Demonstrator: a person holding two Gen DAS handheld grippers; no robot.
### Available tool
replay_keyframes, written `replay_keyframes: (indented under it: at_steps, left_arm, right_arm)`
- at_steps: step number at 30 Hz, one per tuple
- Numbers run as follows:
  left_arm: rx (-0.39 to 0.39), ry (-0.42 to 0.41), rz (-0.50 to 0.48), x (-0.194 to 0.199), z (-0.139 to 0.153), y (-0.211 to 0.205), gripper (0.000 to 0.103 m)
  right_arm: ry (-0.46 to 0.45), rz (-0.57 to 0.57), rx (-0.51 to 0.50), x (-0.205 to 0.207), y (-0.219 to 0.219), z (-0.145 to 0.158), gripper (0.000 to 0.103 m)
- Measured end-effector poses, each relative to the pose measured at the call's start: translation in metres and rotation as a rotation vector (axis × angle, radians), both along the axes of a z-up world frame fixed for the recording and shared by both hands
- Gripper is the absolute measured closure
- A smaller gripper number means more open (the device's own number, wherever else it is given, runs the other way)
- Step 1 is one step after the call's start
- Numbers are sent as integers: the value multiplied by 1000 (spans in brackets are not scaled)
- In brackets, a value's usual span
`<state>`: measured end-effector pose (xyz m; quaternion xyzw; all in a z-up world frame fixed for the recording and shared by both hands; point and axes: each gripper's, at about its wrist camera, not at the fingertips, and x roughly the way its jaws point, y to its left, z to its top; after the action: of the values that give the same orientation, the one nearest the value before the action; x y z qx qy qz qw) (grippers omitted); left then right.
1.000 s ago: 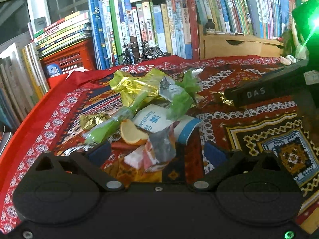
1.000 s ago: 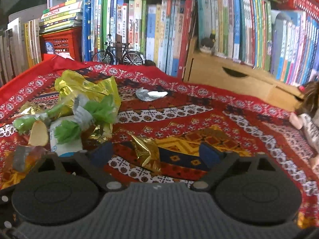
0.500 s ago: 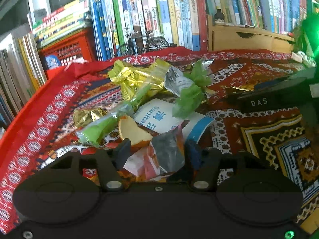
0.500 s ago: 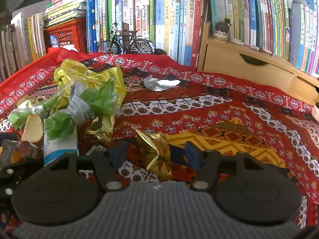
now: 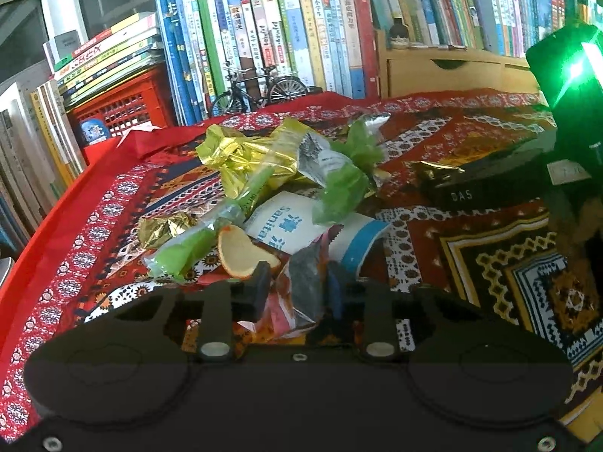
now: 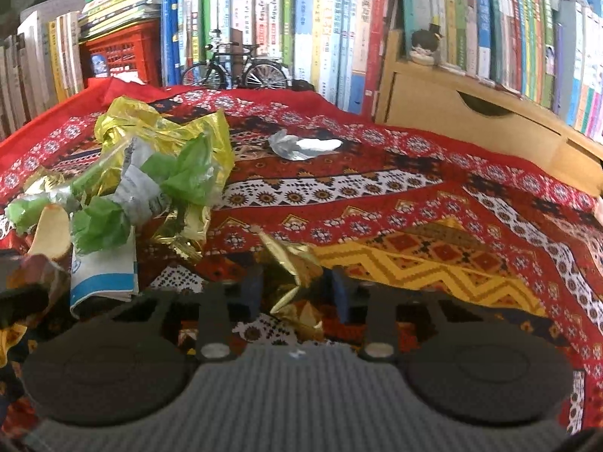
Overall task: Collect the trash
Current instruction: 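Grasp the crumpled silver wrapper with the left gripper while the right gripper grasps gold foil, then carry both wrappers toward the blanket's edge and open the left gripper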
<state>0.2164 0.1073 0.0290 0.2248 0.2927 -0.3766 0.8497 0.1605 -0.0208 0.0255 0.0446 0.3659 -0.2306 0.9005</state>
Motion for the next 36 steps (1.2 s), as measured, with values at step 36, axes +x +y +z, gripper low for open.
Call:
replay_keyframes:
  at_steps: [36]
  left_arm:
    - [-68, -5, 17, -36, 38, 88, 78]
  right_arm:
    - [-59, -16, 32, -74, 103, 44, 69]
